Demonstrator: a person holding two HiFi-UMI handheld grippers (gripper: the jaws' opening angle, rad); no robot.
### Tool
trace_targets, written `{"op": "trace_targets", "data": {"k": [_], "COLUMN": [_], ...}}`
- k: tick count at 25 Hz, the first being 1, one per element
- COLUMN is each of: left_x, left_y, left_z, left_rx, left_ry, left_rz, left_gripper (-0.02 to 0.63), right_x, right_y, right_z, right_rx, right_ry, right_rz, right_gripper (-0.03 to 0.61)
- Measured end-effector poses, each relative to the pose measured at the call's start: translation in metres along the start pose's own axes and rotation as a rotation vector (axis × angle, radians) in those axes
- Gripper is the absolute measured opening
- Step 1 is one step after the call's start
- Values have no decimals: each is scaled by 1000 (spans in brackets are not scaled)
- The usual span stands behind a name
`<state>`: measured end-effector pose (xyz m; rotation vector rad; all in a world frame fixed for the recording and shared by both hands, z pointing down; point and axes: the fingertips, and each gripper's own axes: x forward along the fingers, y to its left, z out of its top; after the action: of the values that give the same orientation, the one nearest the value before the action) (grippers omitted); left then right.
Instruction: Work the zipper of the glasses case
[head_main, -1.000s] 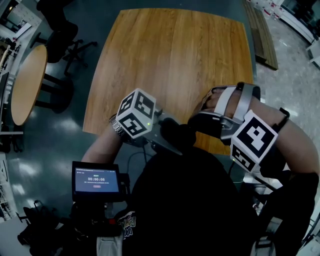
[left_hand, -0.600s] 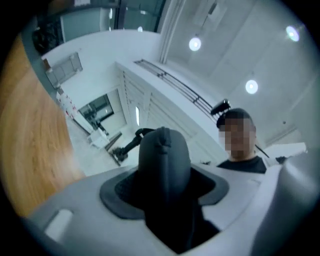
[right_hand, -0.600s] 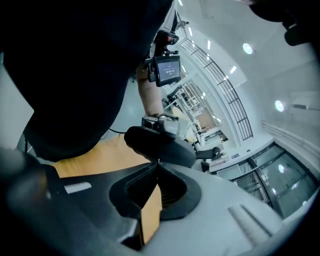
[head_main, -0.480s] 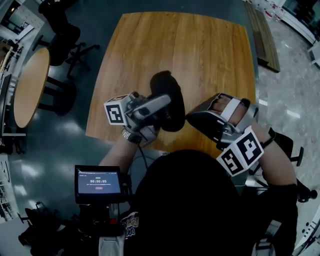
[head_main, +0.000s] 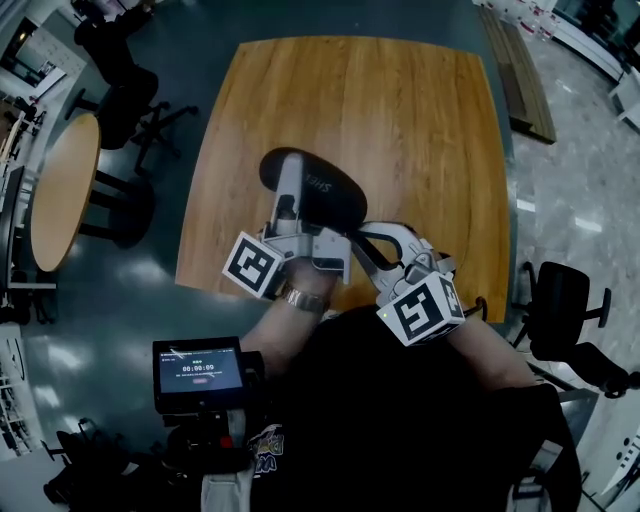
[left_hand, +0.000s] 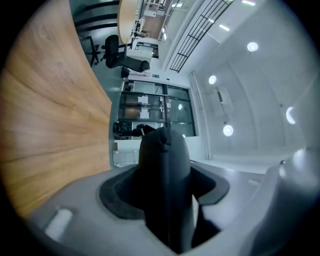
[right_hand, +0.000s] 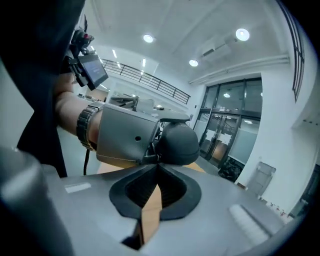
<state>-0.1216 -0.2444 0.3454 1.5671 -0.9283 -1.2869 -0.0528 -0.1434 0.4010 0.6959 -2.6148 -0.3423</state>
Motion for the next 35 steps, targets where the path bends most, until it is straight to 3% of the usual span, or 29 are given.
{"op": "trace_targets", "data": {"k": [4,6,11,13,18,24,26,29,32,35], "left_x": [-5,-7,-20,-25,-30,-36,-39,-45,-51,-58], "left_y": [8,8,9,9,6,17,17,18,24,31], "left_z": [-14,-18,-40,-49,-49,-45,-45,-48,-60,-82], "left_rx": [-5,17,10,35,116,83,84,106,97,67], "left_ry": [61,98,234,270,229,211,233,283,358,457], "left_rz": [5,-15,-70,-78,-72,-40,-51,-55,-47,-42], "left_gripper": [258,264,265,261,259,259,259,259,259,259], "right_x": [-5,-9,-25,-29,-23,-23,-28,-34,-25,-12], "right_y": [6,0,-41,-52,-50,-42,-38,-37,-31,-20], "right_z": [-9,-15,-48,-53,-58,-62,-59,-44,-33,-35], "right_rx": [97,137,467,512,485,457,451,328,145,-3], "right_ry": [-4,-19,-66,-71,-24,-13,-46,-79,-49,33], "right_rz": [15,-24,-140,-166,-186,-160,-134,-121,-107,-39], "right_gripper": [3,3,3,3,3,18,168,310,347,362]}}
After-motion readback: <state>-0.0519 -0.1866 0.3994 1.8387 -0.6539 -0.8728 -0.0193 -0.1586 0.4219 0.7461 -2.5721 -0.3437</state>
